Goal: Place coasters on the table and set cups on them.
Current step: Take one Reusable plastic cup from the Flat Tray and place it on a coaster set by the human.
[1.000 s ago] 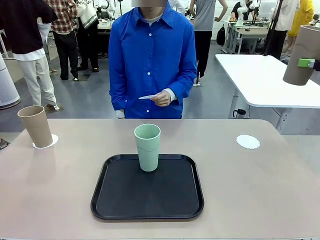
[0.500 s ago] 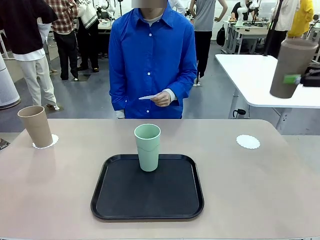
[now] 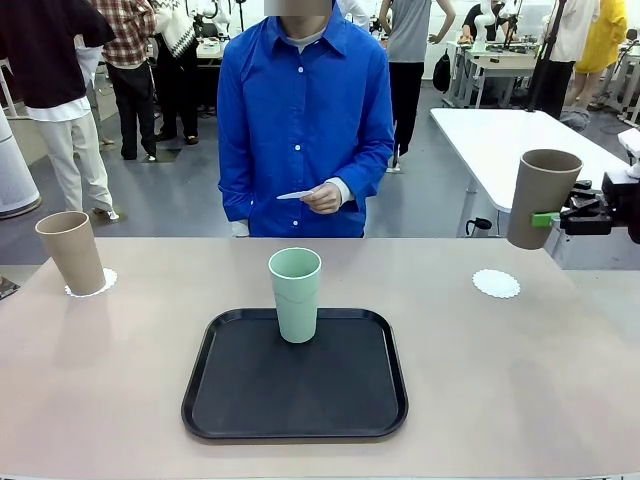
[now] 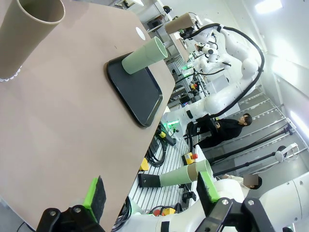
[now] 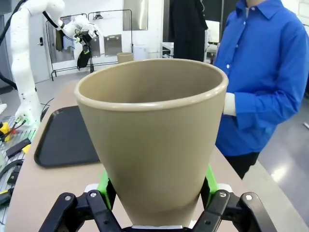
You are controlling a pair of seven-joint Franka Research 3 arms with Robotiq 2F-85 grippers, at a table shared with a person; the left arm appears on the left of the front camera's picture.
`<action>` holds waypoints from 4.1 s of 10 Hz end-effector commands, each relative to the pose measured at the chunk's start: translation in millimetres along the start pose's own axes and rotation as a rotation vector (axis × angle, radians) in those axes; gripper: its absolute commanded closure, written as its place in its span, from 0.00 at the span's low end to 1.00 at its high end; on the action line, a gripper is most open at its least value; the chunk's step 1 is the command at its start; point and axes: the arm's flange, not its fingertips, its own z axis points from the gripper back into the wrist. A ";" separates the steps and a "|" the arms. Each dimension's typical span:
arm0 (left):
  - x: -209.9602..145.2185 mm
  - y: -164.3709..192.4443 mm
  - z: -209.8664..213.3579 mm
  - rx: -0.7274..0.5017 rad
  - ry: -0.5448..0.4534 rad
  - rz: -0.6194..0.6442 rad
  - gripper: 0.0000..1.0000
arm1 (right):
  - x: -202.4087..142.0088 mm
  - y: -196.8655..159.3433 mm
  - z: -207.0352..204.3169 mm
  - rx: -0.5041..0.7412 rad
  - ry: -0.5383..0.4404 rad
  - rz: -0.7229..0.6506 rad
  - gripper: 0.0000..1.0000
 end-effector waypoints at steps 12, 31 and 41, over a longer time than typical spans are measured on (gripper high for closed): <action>0.0 -1.7 1.3 0.004 -0.002 0.002 0.00 | -106.3 -63.4 -25.8 0.040 -0.033 -0.183 0.17; 0.0 -1.7 1.3 0.004 -0.002 0.002 0.00 | -145.0 -68.8 -43.1 0.111 -0.007 -0.058 0.00; 0.0 -1.7 1.3 0.004 -0.002 0.002 0.00 | -144.7 -74.1 -36.4 0.131 0.033 -0.056 0.00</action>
